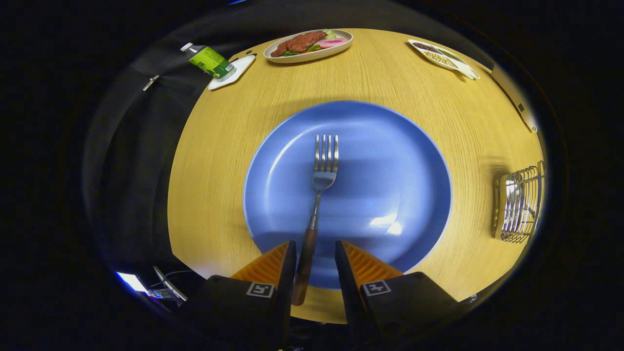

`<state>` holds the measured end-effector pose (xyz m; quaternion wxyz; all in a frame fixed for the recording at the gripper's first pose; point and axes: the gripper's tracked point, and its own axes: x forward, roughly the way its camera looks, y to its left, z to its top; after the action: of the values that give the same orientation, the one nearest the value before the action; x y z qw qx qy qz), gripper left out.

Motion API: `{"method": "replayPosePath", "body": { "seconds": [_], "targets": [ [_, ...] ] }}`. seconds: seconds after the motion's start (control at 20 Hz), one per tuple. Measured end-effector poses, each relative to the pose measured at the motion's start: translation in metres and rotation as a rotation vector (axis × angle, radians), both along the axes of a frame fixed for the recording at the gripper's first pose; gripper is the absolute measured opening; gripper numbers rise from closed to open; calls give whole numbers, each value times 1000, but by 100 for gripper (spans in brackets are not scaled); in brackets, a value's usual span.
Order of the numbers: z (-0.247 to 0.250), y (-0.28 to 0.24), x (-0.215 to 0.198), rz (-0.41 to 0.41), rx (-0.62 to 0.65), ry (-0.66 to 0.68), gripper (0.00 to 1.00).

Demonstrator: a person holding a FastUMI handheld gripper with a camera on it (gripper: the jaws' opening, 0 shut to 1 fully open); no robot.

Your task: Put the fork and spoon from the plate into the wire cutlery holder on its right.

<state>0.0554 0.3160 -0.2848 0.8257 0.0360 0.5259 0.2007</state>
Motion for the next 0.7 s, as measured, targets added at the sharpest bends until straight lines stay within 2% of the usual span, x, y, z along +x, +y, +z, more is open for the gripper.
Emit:
{"method": "replayPosePath", "body": {
  "seconds": [0.15, 0.2, 0.25, 0.55, 0.6, 0.7],
  "targets": [
    [-3, 6, -1, -6, 24, 26, 34],
    [-3, 6, -2, -5, 28, 29, 22],
    [-2, 7, -2, 2, 34, 29, 19],
    [1, 2, 1, 23, 114, 17, 18],
    [2, -2, -1, 25, 119, 25, 13],
    [3, 0, -2, 44, 138, 34, 10]
  ]
}}
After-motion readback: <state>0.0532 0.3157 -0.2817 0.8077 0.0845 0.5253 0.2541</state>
